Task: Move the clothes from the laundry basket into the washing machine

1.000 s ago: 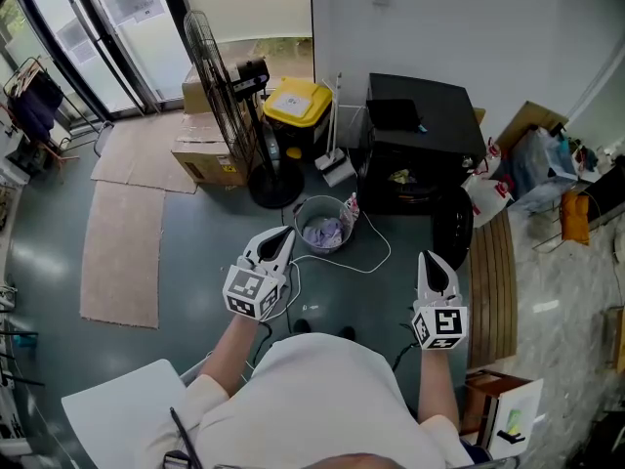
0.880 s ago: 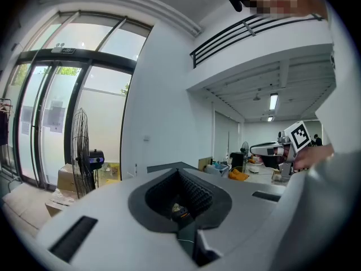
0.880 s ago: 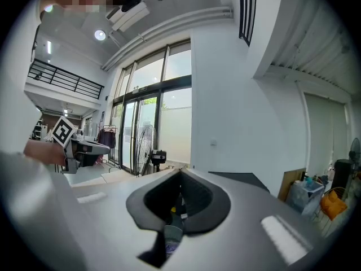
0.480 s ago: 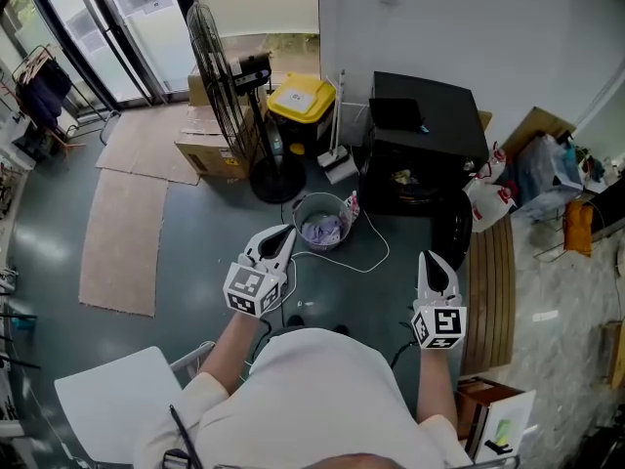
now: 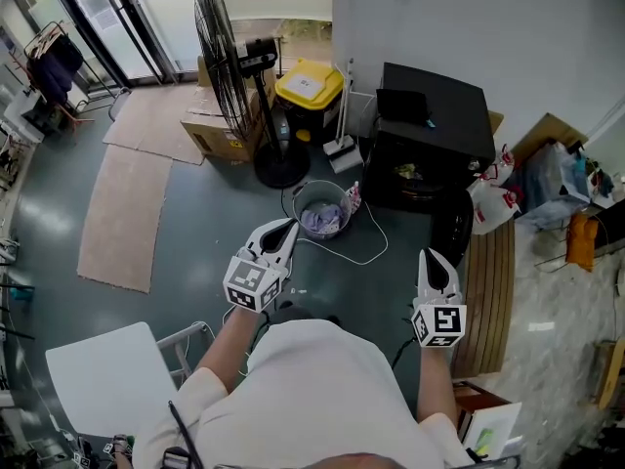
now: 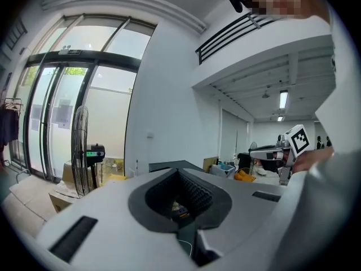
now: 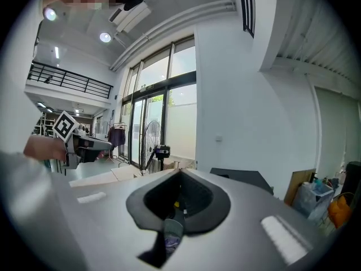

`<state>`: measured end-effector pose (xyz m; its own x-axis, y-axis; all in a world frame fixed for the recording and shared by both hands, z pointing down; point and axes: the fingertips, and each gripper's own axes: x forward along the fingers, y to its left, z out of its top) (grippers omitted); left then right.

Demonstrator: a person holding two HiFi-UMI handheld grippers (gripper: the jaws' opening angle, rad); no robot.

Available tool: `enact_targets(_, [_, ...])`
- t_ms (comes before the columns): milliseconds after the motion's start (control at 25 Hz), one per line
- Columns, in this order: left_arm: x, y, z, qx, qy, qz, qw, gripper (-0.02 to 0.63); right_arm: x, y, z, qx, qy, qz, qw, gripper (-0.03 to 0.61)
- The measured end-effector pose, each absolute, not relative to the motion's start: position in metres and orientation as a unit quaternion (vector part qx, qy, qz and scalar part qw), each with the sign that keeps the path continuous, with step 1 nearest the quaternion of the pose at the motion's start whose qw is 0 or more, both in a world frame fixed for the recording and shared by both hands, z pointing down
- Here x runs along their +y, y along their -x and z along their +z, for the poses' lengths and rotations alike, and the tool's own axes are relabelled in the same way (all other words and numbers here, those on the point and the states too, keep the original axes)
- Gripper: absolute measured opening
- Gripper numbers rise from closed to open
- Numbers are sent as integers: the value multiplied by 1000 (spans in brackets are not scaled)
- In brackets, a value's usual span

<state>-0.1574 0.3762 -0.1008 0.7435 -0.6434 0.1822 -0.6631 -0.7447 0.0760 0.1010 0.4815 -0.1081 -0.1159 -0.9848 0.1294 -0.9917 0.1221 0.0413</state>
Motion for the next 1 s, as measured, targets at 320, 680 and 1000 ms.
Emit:
enact_targets(320, [378,158,-90,-363,-925,84,73,6,475,-101,-100,-757,-650,35,60,11])
enact_targets(680, [346,149,-72,-360,-924,93,83,5,447,-109,-84,-753,-653,49,67,11])
enact_targets(1000, [270,134,-71,-349,-929,89,79,6,377,-120,-83,-744,-663,48,63,11])
